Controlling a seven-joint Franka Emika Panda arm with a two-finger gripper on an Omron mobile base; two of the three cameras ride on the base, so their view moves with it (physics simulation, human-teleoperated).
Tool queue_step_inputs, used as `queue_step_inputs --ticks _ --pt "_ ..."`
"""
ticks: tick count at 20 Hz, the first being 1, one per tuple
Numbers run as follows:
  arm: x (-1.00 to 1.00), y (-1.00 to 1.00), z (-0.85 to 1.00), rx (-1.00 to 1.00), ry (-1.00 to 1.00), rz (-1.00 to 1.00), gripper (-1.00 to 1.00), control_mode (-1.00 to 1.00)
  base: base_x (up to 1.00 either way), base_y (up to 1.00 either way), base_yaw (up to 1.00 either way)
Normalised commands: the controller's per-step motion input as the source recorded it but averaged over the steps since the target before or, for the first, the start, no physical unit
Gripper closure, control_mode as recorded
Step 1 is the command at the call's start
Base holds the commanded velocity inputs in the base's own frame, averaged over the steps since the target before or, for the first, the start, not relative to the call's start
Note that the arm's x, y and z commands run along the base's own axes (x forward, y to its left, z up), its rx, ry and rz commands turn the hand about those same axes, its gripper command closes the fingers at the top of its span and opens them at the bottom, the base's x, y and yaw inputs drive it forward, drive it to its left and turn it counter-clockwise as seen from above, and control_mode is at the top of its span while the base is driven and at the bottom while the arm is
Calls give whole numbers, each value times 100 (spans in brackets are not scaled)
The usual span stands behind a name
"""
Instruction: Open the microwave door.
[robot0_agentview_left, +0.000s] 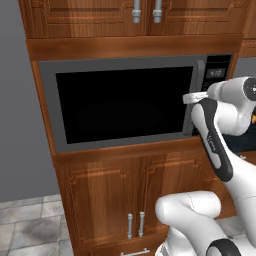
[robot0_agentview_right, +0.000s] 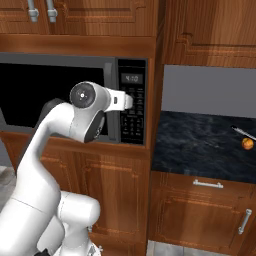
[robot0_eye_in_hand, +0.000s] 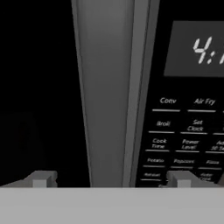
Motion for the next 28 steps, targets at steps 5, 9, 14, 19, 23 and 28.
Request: queue_step_inputs --ticks 5,9,14,19,23,28 --pt "56 0 -5 0 0 0 -100 -100 0 0 0" --pt "60 -1 -10 0 0 0 -100 -100 0 0 0" --pt "58 -7 -18 0 0 0 -100 -100 0 0 0" --pt "61 -12 -28 0 0 1 -100 -100 0 0 0" --pt "49 -1 -57 0 -11 0 100 -100 0 0 0" --pt "18 0 -16 0 -4 1 100 -100 0 0 0"
